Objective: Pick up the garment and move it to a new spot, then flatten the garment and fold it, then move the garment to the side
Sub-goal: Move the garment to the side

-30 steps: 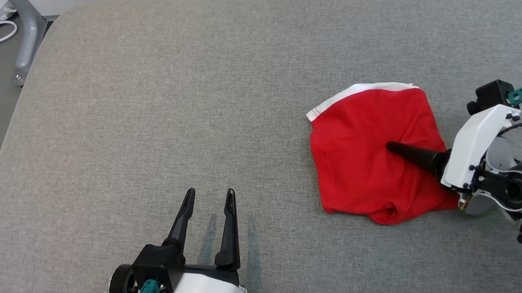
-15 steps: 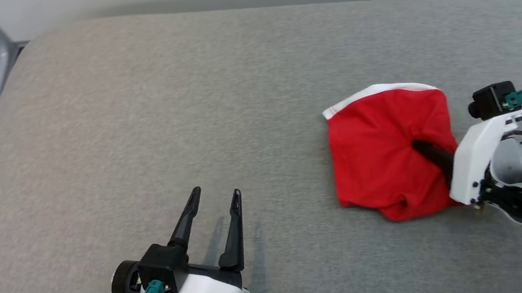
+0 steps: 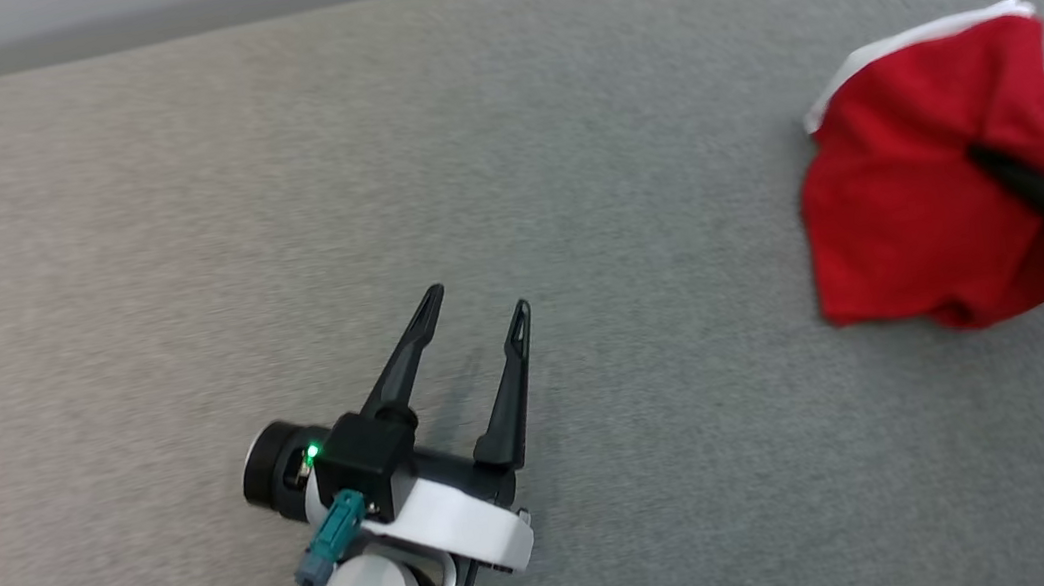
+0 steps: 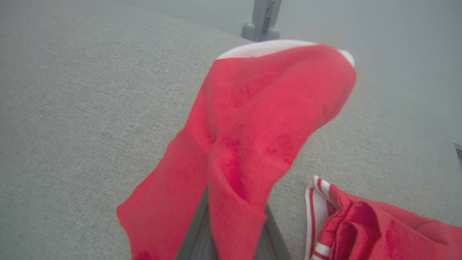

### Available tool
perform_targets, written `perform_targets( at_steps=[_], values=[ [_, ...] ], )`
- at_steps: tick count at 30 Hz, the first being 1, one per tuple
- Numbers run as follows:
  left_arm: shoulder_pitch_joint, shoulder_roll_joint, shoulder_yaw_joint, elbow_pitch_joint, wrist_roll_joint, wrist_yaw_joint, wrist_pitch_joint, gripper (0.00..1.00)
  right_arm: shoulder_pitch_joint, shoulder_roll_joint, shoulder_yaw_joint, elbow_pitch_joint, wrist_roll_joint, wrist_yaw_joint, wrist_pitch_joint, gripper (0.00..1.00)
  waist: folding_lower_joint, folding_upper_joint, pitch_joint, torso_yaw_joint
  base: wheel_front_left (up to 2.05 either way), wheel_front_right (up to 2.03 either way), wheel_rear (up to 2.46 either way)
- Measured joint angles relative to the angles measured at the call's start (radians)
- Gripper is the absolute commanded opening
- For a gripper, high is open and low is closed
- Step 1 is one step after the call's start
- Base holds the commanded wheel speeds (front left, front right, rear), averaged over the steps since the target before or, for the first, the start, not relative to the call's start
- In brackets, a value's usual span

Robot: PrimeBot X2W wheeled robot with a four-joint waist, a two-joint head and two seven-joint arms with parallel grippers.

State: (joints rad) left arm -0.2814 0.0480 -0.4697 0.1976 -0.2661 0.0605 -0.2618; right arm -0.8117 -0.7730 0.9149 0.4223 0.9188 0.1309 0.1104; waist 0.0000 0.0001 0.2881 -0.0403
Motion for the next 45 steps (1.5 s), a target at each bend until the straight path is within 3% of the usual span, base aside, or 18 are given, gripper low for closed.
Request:
perform_targets(
  at_steps=[8, 15, 21, 30, 31, 32, 33, 45],
  values=[
    [-0.082, 0.000, -0.002, 0.019, 0.030, -0.017, 0.000, 1.00, -0.021, -0.165, -0.039, -0.028, -0.029, 0.000, -0.056, 0.00, 0.0000, 0.0000, 0.109, -0.108, 0.00, 0.00, 0.00],
    [-0.126, 0.000, 0.006, 0.028, 0.046, -0.035, 0.000, 1.00, -0.062, -0.225, -0.025, 0.112, -0.158, 0.000, -0.106, 0.00, 0.0000, 0.0000, 0.203, -0.153, 0.00, 0.00, 0.00],
    [-0.158, -0.002, 0.007, 0.029, 0.054, -0.048, -0.002, 1.00, -0.130, -0.205, 0.001, 0.311, -0.293, 0.000, -0.161, 0.00, 0.0000, 0.0000, 0.263, -0.137, 0.00, 0.00, 0.00],
    [-0.178, -0.007, 0.007, 0.019, 0.044, -0.045, -0.004, 1.00, -0.159, -0.155, 0.027, 0.485, -0.320, 0.000, -0.222, 0.00, 0.0000, 0.0000, 0.300, -0.064, 0.00, 0.00, 0.00],
    [-0.178, -0.008, 0.007, 0.017, 0.042, -0.045, -0.004, 1.00, -0.164, -0.143, 0.025, 0.525, -0.320, 0.000, -0.235, 0.13, -0.0001, 0.0000, 0.303, -0.048, 0.00, 0.00, 0.00],
    [-0.177, -0.008, 0.007, 0.018, 0.040, -0.044, -0.004, 1.00, -0.167, -0.137, 0.023, 0.542, -0.318, 0.000, -0.239, 0.45, 0.0000, 0.0000, 0.303, -0.041, 0.00, 0.00, 0.00],
    [-0.177, -0.007, 0.007, 0.018, 0.037, -0.043, -0.004, 1.00, -0.169, -0.132, 0.023, 0.557, -0.318, 0.000, -0.244, 1.00, 0.0000, 0.0000, 0.302, -0.035, 0.00, 0.00, 0.00],
    [-0.105, 0.001, 0.005, 0.034, 0.008, -0.024, -0.002, 1.00, -0.187, -0.087, 0.084, 0.639, -0.307, 0.000, -0.228, 1.00, 0.0000, 0.0000, 0.187, -0.029, 0.00, 0.00, 0.00]
  ],
)
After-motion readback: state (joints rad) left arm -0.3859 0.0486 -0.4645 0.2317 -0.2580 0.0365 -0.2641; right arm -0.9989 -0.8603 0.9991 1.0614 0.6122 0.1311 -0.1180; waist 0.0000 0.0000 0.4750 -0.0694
